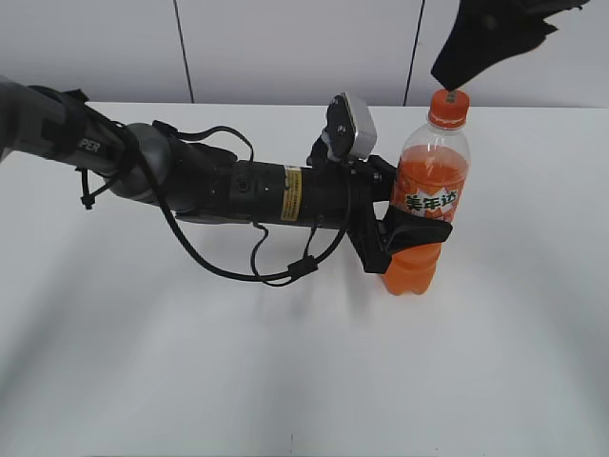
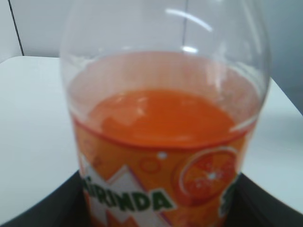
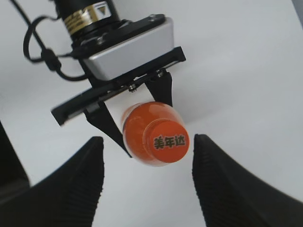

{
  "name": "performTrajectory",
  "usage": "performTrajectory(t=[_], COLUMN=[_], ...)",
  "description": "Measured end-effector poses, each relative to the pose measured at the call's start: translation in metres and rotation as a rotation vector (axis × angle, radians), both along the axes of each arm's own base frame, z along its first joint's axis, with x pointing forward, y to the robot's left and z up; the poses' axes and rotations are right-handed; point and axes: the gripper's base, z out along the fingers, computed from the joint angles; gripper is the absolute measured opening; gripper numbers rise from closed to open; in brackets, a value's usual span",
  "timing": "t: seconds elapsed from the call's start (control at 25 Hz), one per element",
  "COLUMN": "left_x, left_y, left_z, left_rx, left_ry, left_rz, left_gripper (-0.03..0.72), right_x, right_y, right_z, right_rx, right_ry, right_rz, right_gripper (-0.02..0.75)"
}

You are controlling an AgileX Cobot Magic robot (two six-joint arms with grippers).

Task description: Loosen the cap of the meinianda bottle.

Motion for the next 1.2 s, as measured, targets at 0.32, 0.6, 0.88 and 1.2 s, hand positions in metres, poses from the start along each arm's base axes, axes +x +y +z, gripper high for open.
performTrajectory(t=[0.32, 0.6, 0.88, 1.2], left_x=[0.000, 0.000, 0.000, 0.000], left_y=[0.000, 0.000, 0.000, 0.000], left_z=[0.000, 0.000, 0.000, 0.000], left_rx=[-0.001, -0.001, -0.001, -0.001], left_ry=[0.000, 0.000, 0.000, 0.000], left_rz=[-0.001, -0.001, -0.001, -0.001], left_gripper=[0.426, 0.426, 0.426, 0.426], right_x=[0.003, 0.020, 0.025, 0.025], right_y=[-0.002, 0.002, 0.004, 0.004], right_z=[-0.004, -0.030, -0.038, -0.038], right_rx=[0.200, 0.145, 0.134, 0.128], right_ry=[0.286, 0.330, 0.340, 0.338], right_rz=[-0.708, -0.781, -0.786, -0.774], right_gripper=[0.447, 0.447, 0.430, 0.265])
